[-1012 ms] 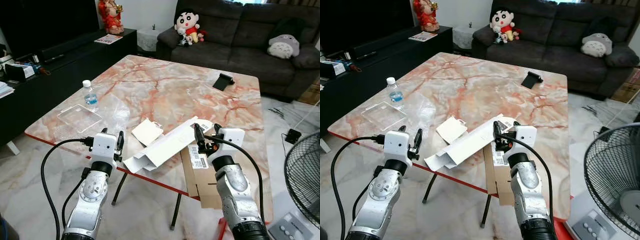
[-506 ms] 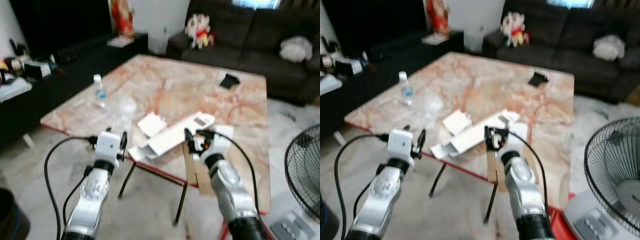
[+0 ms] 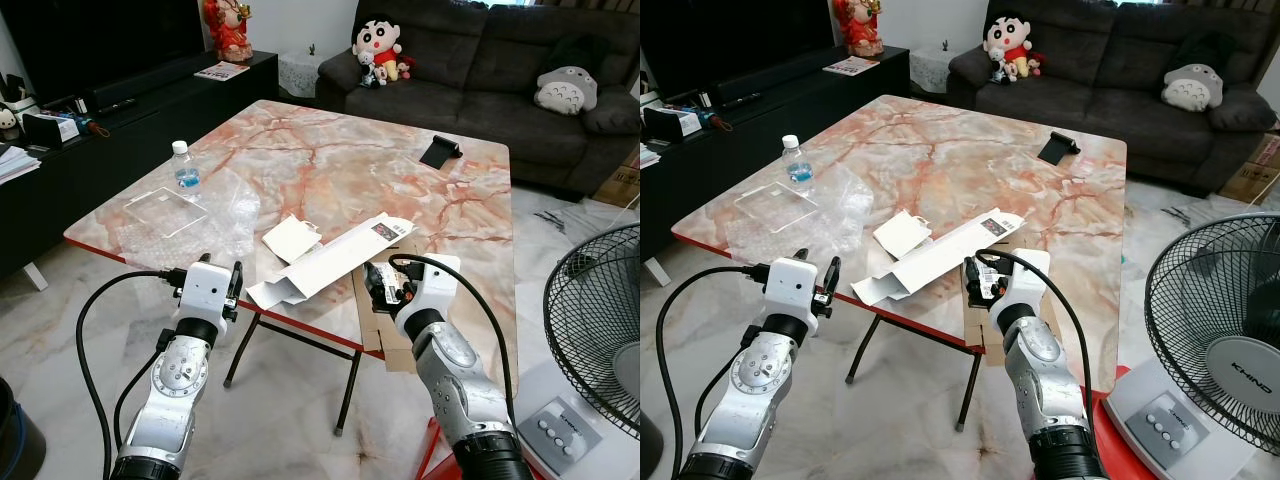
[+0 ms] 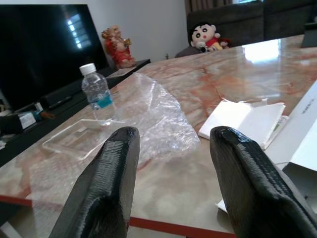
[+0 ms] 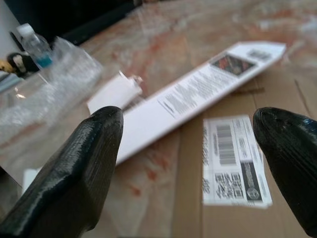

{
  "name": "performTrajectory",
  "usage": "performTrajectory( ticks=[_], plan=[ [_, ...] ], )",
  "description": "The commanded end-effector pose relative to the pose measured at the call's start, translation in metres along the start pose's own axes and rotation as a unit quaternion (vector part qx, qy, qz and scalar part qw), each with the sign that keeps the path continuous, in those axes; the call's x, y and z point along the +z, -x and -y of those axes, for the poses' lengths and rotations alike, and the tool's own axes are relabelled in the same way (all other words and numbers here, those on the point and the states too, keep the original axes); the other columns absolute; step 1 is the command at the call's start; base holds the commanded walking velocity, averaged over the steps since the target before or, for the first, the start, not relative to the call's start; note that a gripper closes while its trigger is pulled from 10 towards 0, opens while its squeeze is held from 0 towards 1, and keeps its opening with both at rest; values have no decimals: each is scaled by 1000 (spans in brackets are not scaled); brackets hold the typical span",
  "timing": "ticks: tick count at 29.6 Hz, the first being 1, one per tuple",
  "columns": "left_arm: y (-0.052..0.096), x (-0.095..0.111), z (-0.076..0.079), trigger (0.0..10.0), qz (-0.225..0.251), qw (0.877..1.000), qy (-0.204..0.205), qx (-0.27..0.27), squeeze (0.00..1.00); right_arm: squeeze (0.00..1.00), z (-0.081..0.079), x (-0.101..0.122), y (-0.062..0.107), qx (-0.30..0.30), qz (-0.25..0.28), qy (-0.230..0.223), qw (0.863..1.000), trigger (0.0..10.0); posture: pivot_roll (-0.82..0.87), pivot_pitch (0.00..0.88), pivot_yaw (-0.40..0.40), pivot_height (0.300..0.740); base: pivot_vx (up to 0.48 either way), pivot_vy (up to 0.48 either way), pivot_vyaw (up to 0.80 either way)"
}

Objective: Picking trash to rubbish bin

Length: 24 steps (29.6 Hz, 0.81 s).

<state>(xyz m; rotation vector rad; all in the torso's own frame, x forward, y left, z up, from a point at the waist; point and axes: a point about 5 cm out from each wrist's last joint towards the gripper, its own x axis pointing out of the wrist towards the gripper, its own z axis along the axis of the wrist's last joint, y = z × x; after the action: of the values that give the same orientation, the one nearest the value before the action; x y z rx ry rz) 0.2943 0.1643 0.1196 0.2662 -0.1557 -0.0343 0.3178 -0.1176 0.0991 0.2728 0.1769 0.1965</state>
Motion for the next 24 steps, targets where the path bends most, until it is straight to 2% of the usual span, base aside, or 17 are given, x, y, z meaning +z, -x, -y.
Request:
performTrajectory(
  ticks=[1,11,24],
  plan=[
    [-4,7,-1,10000,14,1000,10,11,0,0,-5,16,-2,10,28,5,1000,10000,-62,7,-68,740,262,0,0],
    [-7,14,-1,10000,30,999,11,19,0,0,-12,37,-2,34,87,35,995,10000,-61,1,-70,740,274,0,0],
    [-9,15,0,10000,34,999,12,20,0,0,-11,36,-1,34,88,29,995,10000,-62,0,-70,740,278,0,0]
  ],
)
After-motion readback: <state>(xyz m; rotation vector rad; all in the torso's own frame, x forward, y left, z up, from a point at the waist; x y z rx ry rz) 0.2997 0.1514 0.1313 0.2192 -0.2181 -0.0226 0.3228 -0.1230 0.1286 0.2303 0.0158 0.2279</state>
